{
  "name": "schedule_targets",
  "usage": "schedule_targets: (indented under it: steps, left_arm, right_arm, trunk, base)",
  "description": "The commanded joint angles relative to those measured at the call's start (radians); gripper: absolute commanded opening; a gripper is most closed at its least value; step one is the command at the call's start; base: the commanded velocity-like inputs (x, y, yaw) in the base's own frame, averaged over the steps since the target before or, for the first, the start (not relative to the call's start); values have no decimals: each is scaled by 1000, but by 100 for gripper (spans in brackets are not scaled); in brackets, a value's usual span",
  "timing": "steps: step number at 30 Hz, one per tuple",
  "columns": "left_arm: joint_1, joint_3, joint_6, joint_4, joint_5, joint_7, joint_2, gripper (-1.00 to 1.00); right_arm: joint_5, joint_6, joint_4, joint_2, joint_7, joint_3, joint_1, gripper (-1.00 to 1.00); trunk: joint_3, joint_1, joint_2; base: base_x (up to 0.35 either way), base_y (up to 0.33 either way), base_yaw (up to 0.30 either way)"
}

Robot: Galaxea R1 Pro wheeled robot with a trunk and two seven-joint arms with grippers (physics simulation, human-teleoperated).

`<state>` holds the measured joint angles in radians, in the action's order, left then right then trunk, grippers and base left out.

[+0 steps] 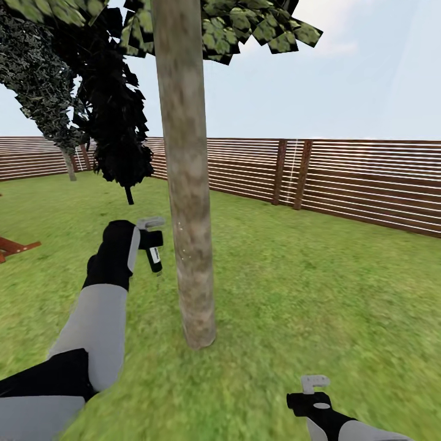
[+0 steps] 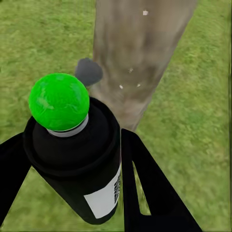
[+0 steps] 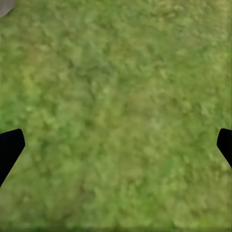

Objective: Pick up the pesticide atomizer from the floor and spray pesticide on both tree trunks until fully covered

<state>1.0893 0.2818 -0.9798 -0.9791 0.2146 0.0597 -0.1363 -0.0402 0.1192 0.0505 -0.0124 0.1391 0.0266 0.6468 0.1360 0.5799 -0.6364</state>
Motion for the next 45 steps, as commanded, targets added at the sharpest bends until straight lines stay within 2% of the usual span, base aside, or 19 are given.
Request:
schedule_targets:
  steps: [1, 6, 10, 11, 14, 20, 28, 34, 36, 40, 42, 45]
  left_arm:
    - [35, 4, -4, 3, 9, 6, -1, -100]
    - [194, 4, -8, 73, 11, 8, -1, -100]
    - [339, 5, -8, 186, 12, 7, 2, -100]
    - [394, 5, -8, 227, 13, 6, 1, -100]
    - [469, 5, -9, 276, 14, 6, 2, -100]
    - [598, 5, -11, 293, 16, 6, 1, -100]
    - [713, 5, -14, 303, 18, 6, 2, -100]
    - [753, 5, -14, 310, 20, 6, 7, -100]
    - [755, 7, -14, 325, 20, 5, 18, -100]
    - [756, 13, -12, 429, 20, 5, 54, -100]
    - [756, 17, -11, 446, 20, 4, 78, -100]
    - [756, 20, -8, 456, 19, 4, 96, -100]
  right_arm:
    - [-4, 7, 5, 0, 4, 2, 2, 100]
    - [-4, 7, 5, 0, 4, 2, 2, 100]
    - [-4, 7, 5, 0, 4, 1, 2, 100]
    - [-4, 7, 5, 0, 4, 2, 2, 100]
    - [-4, 7, 4, 0, 4, 1, 2, 100]
    - [-4, 7, 4, 0, 4, 1, 2, 100]
    - [-4, 7, 4, 0, 4, 1, 2, 100]
    - [-4, 7, 4, 0, 4, 1, 2, 100]
    - [-4, 7, 4, 0, 4, 1, 2, 100]
    - [-4, 7, 4, 0, 4, 1, 2, 100]
    - [-4, 7, 4, 0, 4, 1, 2, 100]
    - [-4, 7, 4, -1, 4, 1, 2, 100]
  trunk:
    - [2, 0, -2]
    - [2, 0, -2]
    - [2, 0, -2]
    - [2, 0, -2]
    - [2, 0, -2]
    - [2, 0, -2]
    - [2, 0, -2]
    - [2, 0, -2]
    - [2, 0, -2]
    - [2, 0, -2]
    - [2, 0, -2]
    - [2, 0, -2]
  base:
    - [-2, 0, 0]
    - [0, 0, 0]
    - [0, 0, 0]
    - [0, 0, 0]
    - [0, 0, 0]
    - [0, 0, 0]
    - [0, 0, 0]
    - [0, 0, 0]
    - [0, 0, 0]
    - [0, 0, 0]
    - [0, 0, 0]
    - [62, 0, 0]
